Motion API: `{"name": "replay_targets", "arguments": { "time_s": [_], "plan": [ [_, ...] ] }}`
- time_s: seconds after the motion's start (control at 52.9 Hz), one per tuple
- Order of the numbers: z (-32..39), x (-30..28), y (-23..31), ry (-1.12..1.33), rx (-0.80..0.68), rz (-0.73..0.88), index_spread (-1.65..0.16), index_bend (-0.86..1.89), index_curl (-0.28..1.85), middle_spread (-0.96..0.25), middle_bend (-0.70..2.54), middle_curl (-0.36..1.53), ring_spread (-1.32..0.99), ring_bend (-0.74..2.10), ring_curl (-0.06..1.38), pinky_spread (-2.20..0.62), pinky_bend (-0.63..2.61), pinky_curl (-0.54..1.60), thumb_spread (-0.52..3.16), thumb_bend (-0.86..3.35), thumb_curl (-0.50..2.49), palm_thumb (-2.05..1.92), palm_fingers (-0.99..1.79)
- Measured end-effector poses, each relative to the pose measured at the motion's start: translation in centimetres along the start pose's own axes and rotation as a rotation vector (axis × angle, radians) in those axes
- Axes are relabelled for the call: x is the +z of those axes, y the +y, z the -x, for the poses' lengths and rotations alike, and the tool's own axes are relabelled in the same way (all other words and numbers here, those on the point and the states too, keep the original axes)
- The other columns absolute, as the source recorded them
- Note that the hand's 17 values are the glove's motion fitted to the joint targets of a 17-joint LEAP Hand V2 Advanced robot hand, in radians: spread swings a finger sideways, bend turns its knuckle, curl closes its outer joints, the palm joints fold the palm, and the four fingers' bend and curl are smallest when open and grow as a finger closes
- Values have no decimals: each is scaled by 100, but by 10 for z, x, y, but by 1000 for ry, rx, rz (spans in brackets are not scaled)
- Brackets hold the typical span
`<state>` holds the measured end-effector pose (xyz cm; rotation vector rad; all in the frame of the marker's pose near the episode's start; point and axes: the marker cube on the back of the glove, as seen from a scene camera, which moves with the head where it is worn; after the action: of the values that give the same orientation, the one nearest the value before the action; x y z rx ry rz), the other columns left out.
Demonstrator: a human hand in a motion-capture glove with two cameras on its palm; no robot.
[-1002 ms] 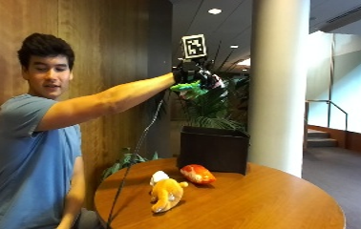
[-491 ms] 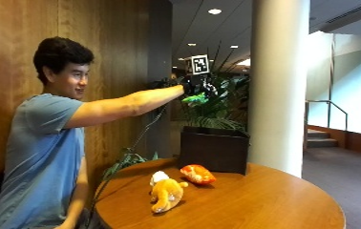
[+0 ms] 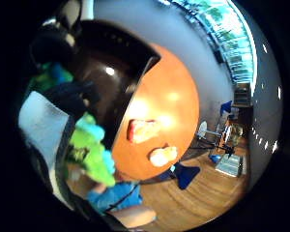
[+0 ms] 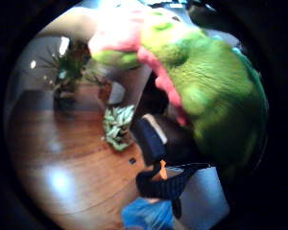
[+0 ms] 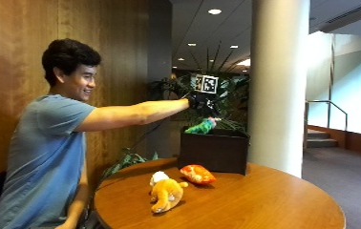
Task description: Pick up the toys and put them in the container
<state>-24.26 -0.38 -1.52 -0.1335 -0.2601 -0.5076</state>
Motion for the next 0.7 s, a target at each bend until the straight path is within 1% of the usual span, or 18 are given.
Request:
{"name": "replay_targets", "arguments": {
  "time_s": [0.019,0.038,0.076,0.17,0.302,0.397,0.416,0.435,0.454,0.51,0.699],
  "plan": [
    [-2,1,0,1,5,6,-31,14,2,-27,49,74,-32,118,45,-33,135,44,138,-9,35,2,22],
    [-5,1,1,14,12,9,-31,18,6,-24,45,74,-29,116,48,-31,138,48,135,-9,34,-2,13],
    [-12,-1,3,57,34,8,-31,20,8,-20,39,71,-25,111,47,-27,141,48,129,-9,33,-6,8],
    [-21,-11,9,133,23,-23,-31,21,11,-12,31,66,-18,102,39,-20,140,42,121,-7,30,-8,11],
    [-43,-27,26,224,14,-23,-31,20,17,-6,26,62,-11,94,35,-13,138,40,115,-7,27,-8,9],
    [-57,-38,35,245,34,-25,-31,22,21,-3,20,59,-7,88,33,-11,140,40,112,-6,25,-8,5],
    [-55,-39,34,250,35,-22,-31,23,22,-3,19,59,-6,85,32,-10,140,39,111,-6,25,-7,3],
    [-49,-38,32,260,34,-18,-31,21,22,-2,21,59,-6,88,33,-10,140,39,111,-6,25,-7,7],
    [-40,-38,27,271,37,-14,-31,23,23,-2,18,58,-5,83,31,-8,139,39,110,-6,25,-7,2],
    [-22,-40,19,300,65,-11,-31,23,25,-2,17,56,-3,80,30,-6,140,39,109,-6,24,-7,-1],
    [-66,-57,50,341,160,-34,-31,18,29,0,17,51,1,68,26,-1,139,37,108,-6,22,-7,-6]
  ]
}}
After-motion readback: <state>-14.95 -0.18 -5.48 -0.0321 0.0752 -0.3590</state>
